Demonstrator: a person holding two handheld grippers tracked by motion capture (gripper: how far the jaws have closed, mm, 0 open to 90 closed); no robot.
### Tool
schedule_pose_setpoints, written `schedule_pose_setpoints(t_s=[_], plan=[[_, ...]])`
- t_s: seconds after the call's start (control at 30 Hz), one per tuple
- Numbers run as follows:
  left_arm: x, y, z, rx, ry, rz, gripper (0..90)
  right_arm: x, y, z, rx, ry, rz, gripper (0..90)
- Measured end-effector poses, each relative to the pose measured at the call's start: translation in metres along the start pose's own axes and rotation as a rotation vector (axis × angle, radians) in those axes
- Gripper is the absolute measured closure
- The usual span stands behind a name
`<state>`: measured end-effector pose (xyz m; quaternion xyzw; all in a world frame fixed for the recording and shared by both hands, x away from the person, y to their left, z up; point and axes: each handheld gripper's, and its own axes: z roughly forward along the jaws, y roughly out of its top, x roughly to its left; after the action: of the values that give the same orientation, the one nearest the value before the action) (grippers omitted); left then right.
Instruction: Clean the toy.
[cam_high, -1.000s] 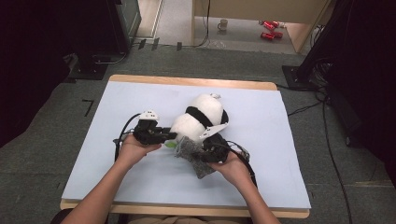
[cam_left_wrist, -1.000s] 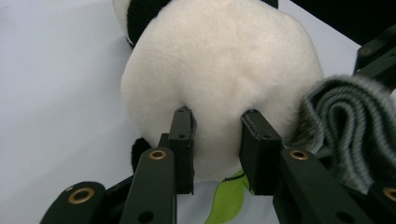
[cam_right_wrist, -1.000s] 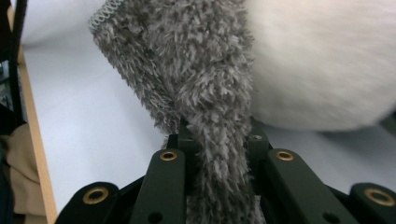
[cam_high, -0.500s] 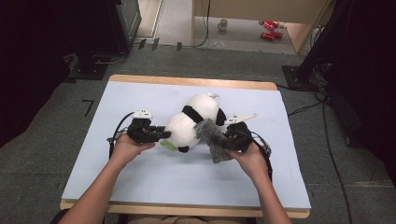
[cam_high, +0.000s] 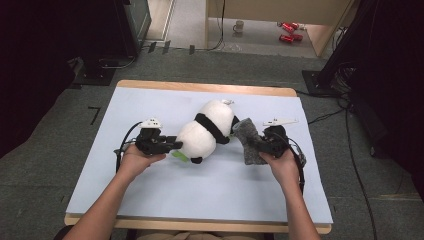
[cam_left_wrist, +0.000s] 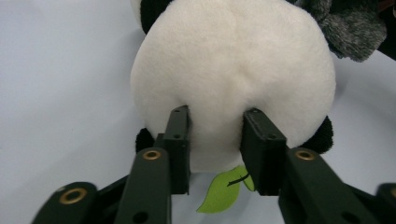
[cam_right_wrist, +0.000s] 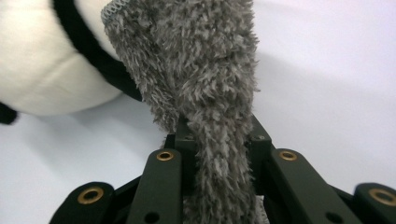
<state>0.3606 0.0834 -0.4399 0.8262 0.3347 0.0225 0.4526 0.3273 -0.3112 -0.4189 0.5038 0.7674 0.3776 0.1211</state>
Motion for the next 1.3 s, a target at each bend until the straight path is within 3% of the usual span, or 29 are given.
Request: schedule_pose_setpoints(t_s=[0.1,0.2,0.43,0.6,0.7,0.8,1.0,1.13,1.3], plan=[[-0.004,0.002,0.001,-0.020,0.023,0.010,77.1,-0.010,-0.003,0.000,0.007,-0.023,0.028,73.9],[-0.004,0.003,0.000,-0.020,0.042,0.020,79.2,-0.020,-0.006,0.000,0.008,-0.033,0.062,73.9],[0.020,-0.003,-0.023,-0.042,0.077,-0.023,79.7,-0.035,-0.012,0.003,0.007,-0.053,0.107,73.9],[0.032,-0.009,-0.038,-0.050,0.090,-0.015,79.6,-0.042,-0.013,0.006,0.014,-0.073,0.134,73.9],[0.038,-0.014,-0.042,-0.056,0.061,-0.023,78.5,-0.043,-0.013,0.012,0.014,-0.084,0.139,73.6],[0.037,-0.018,-0.039,-0.055,0.045,-0.023,76.2,-0.041,-0.011,0.019,0.029,-0.100,0.111,73.6],[0.037,-0.019,-0.040,-0.071,0.031,-0.031,70.6,-0.042,-0.012,0.036,0.104,-0.175,0.086,71.0],[0.037,-0.020,-0.040,-0.075,0.024,-0.042,69.2,-0.043,-0.013,0.044,0.124,-0.237,0.072,71.2],[0.038,-0.021,-0.041,-0.073,0.018,-0.053,67.2,-0.052,-0.014,0.045,0.112,-0.265,0.106,71.2]])
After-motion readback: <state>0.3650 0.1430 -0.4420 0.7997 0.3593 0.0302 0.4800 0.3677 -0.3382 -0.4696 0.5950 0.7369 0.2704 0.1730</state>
